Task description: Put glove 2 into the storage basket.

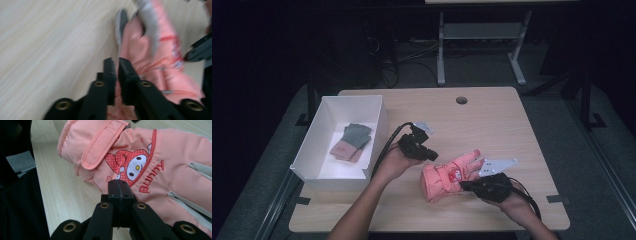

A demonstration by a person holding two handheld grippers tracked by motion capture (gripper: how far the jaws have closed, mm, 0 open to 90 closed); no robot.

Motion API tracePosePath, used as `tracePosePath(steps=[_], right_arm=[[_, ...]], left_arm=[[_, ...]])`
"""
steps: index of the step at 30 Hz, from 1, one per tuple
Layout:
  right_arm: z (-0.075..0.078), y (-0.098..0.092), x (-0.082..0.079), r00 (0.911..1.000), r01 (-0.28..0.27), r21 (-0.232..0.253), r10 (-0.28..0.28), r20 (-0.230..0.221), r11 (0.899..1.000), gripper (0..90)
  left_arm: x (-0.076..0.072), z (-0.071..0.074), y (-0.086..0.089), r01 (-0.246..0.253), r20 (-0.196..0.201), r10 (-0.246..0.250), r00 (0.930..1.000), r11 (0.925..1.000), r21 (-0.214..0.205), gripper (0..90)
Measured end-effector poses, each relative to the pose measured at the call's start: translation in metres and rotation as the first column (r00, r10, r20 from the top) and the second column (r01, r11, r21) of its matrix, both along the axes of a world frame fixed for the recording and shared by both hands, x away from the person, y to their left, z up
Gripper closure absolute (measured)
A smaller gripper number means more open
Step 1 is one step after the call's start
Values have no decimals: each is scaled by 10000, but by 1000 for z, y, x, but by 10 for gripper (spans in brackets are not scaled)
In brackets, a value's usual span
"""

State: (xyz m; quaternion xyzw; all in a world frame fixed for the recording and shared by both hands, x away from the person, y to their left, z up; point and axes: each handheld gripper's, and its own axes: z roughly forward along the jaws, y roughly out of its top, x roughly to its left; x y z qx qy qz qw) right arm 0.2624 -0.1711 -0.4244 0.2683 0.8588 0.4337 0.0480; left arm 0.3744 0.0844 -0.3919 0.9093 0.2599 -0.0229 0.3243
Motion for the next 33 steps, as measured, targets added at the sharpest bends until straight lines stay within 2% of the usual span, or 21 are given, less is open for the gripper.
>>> tracePosePath(steps=[1,6,15,19,20,25,28,30,32,33], right_arm=[[-1,1,0,10000,10,17,-10,-46,10000,900],[-3,2,2,9998,147,-246,-150,-95,9996,900],[-4,-4,10,9989,462,-425,-464,-40,9980,900],[-4,-5,15,9980,630,-509,-632,-25,9967,900],[-4,-6,17,9980,626,-535,-625,36,9966,900],[-4,-9,29,9978,642,-419,-636,163,9971,900],[2,-14,31,9966,807,-15,-807,165,9967,900],[5,-17,34,9967,797,442,-803,131,9958,900],[4,-15,35,9967,803,541,-808,65,9953,900],[0,-12,36,9976,689,381,-691,25,9969,900]], left_arm=[[0,-5,-2,-41,-110,44,9999,9998,210,896],[-1,-23,-7,79,-552,-25,9985,9952,975,897],[-18,-29,2,330,-962,-259,9950,9968,722,897],[-30,-31,6,579,-1139,-529,9921,9975,411,897],[-35,-32,6,572,-1256,-543,9906,9982,195,897],[-47,-35,6,735,-1391,-721,9877,9973,45,897],[-48,-32,9,469,-1079,-455,9931,9989,97,894],[-46,-28,13,46,-895,-42,9960,10000,40,856],[-44,-24,17,-345,-702,334,9970,9993,-146,814],[-44,-23,19,-469,-691,453,9966,9987,-219,772]])
